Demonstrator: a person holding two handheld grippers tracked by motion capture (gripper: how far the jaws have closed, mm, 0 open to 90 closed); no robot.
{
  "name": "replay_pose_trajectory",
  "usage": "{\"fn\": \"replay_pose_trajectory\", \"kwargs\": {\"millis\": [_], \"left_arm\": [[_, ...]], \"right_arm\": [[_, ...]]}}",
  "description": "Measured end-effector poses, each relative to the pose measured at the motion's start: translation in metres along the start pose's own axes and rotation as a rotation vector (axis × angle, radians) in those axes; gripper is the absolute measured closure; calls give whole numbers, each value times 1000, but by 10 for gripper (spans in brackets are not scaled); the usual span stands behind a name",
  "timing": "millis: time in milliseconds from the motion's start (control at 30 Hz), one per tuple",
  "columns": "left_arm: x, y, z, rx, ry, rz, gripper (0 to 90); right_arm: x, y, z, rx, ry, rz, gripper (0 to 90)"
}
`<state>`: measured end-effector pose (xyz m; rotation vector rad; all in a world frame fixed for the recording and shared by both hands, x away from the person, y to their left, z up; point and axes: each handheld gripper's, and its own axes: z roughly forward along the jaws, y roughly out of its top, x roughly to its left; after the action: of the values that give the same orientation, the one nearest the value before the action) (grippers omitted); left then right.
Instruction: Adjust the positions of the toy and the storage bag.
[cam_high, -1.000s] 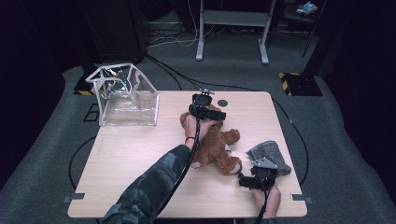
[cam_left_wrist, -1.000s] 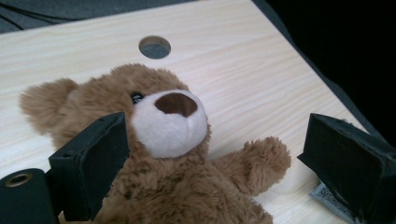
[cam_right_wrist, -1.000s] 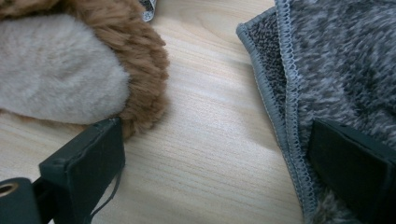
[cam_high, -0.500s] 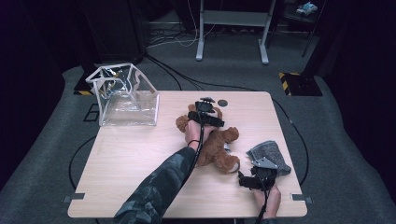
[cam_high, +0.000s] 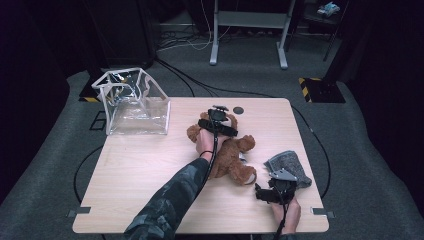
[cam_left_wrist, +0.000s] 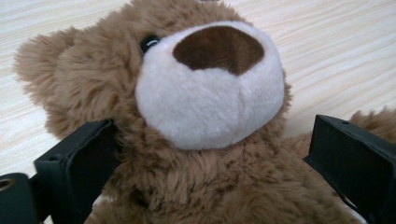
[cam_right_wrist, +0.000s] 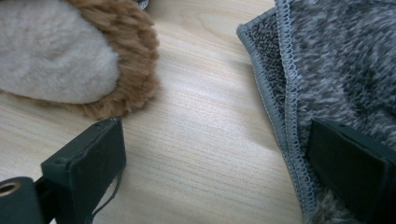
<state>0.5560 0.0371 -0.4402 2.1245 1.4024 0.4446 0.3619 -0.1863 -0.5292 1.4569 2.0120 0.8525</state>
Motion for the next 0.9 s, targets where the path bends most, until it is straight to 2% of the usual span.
{"fn": "replay_pose_trajectory", "kwargs": {"millis": [100, 167, 200, 300, 333, 467, 633, 833, 900], "left_arm": [[1, -2, 3, -2, 32, 15, 13], [2, -2, 1, -25, 42, -2, 0], [3, -1, 1, -44, 51, 5, 0], [3, -1, 5, -17, 26, 16, 0], [4, -1, 7, -15, 17, 7, 0], [5, -3, 13, 9, 9, 18, 0], [8, -4, 20, 34, -3, 9, 0], [15, -9, 30, 75, 15, -5, 14], [15, -11, 29, 56, 21, -9, 72]], "right_arm": [[0, 0, 0, 0, 0, 0, 42], [0, 0, 0, -3, -1, -4, 43], [0, 0, 0, -5, 0, -8, 43], [0, 0, 0, 0, -1, -1, 43], [0, 0, 0, -3, 0, -4, 43], [0, 0, 0, -1, -1, -1, 43], [0, 0, 0, 4, -2, -14, 43], [-1, 0, 0, 1, -3, -18, 43], [-1, 0, 0, 1, -3, -18, 43]]}}
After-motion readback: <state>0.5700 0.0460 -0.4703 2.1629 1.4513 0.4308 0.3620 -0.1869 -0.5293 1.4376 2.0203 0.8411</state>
